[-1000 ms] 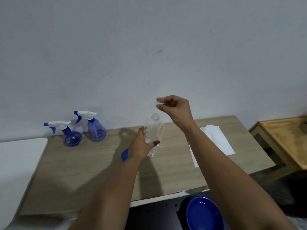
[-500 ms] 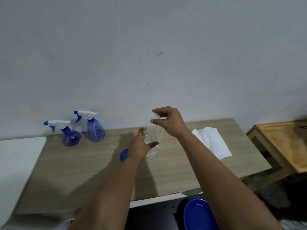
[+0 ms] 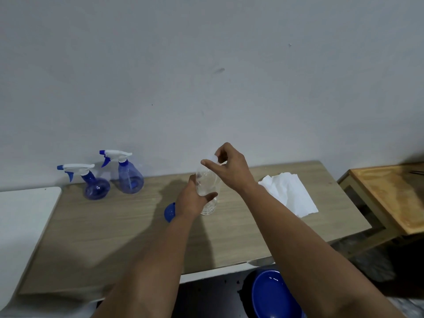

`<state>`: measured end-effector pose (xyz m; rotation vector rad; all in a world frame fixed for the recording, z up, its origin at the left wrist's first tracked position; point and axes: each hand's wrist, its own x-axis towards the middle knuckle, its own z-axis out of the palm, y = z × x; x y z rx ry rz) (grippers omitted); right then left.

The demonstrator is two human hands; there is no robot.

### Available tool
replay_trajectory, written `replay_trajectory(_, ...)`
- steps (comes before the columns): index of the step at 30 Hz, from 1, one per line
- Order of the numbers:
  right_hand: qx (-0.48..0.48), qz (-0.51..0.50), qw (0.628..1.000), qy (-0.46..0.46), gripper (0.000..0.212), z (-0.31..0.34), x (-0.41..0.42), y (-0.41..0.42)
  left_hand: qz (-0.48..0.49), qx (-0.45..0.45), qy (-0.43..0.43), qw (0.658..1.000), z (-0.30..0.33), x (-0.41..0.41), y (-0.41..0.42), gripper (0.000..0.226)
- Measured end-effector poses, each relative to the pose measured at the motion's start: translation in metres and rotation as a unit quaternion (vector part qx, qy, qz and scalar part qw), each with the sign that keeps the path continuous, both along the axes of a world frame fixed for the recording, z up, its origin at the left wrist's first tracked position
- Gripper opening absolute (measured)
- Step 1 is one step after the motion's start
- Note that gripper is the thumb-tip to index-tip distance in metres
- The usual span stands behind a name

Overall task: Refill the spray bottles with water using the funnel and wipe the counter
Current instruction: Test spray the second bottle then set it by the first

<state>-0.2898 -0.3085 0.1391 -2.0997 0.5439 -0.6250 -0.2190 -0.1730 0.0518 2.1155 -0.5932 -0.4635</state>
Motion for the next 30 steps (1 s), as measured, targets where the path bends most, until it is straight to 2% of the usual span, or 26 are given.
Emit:
replay_trajectory(3, 0.009, 0.065, 0.998, -0.01, 0.037, -0.008, -0.003, 0.001, 0.007, -0.001, 0.0, 1.0, 0.0, 0.002, 0.002, 0.079)
replay_trajectory(7, 0.06, 0.015, 0.996, -0.066, 0.018, -0.02, -0.002, 0.01, 0.018, 0.005, -0.011, 1.0, -0.001, -0.004, 0.001, 0.082)
replay_trajectory(10, 0.078, -0.03, 0.993, -0.089, 0.026, -0.024, 0.003, 0.019, 0.027, 0.0, -0.009, 1.0, -0.004, -0.005, 0.0, 0.082)
replay_trajectory(16, 0.087, -0.064, 0.987, -0.121, 0.025, -0.03, 0.008, 0.023, 0.031, 0.0, -0.014, 0.999, -0.003, -0.005, -0.001, 0.082)
replay_trajectory(19, 0.102, -0.068, 0.985, -0.122, 0.028, -0.035, 0.009, 0.025, 0.014, -0.002, -0.008, 1.0, -0.005, -0.004, 0.002, 0.09)
replay_trajectory(23, 0.128, -0.069, 0.984, -0.107, 0.047, -0.047, 0.006, 0.026, -0.053, 0.054, -0.013, 0.997, -0.016, 0.013, 0.025, 0.108)
replay_trajectory(27, 0.15, -0.063, 0.984, -0.069, 0.081, -0.068, 0.001, 0.025, -0.011, 0.092, 0.02, 0.996, -0.048, 0.031, 0.057, 0.111)
replay_trajectory(30, 0.149, -0.06, 0.986, -0.039, 0.093, -0.09, -0.002, 0.025, 0.016, 0.111, 0.023, 0.993, -0.07, 0.042, 0.068, 0.106)
